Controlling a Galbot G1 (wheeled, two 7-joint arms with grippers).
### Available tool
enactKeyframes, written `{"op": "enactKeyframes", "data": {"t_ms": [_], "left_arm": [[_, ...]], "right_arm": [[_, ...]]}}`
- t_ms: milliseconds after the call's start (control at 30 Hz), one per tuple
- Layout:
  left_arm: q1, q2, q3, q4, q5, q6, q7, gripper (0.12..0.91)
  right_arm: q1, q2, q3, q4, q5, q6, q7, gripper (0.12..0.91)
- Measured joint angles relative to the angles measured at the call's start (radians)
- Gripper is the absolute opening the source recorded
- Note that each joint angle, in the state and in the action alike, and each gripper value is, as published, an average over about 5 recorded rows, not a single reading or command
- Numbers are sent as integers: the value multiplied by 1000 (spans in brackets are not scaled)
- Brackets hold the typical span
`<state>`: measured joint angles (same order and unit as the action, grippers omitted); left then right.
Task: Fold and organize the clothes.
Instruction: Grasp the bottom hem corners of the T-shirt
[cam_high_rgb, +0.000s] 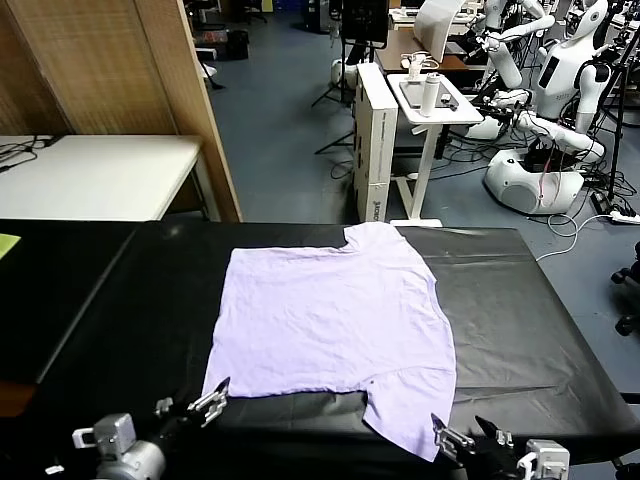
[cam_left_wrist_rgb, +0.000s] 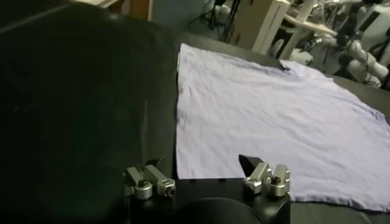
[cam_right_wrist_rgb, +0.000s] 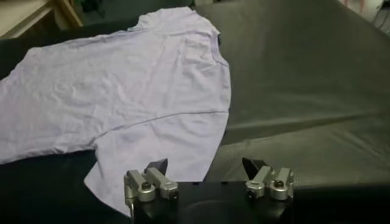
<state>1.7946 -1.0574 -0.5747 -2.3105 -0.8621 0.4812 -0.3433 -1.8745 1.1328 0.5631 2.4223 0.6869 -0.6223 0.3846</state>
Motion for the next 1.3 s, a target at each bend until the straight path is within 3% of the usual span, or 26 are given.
{"op": "enactKeyframes", "data": {"t_ms": [167,467,600,733,867,1000,1067,1300], "left_arm": [[8,-16,5,11,7,-10,-1,907],[11,-26,6,28,7,-26,-1,876],[12,-27,7,36,7,-31,0,693],[11,-27,8,45,6,-36,1,429],[12,-27,10,49,6,-38,2,243],[15,-27,10,50,6,-41,3,196],[16,-27,10,50,6,-42,3,182],[26,-25,9,44,12,-47,3,151]], "right_arm": [[5,3,-15,-7,-6,0,0,905],[6,9,-23,-21,-7,0,7,736],[11,13,-28,-34,-7,1,6,683],[14,18,-34,-44,-7,2,4,610],[11,21,-37,-43,-7,2,3,440],[1,20,-35,-29,-6,0,7,212],[-6,19,-31,-19,-6,0,12,151],[-57,19,0,38,-8,-35,44,139]]}}
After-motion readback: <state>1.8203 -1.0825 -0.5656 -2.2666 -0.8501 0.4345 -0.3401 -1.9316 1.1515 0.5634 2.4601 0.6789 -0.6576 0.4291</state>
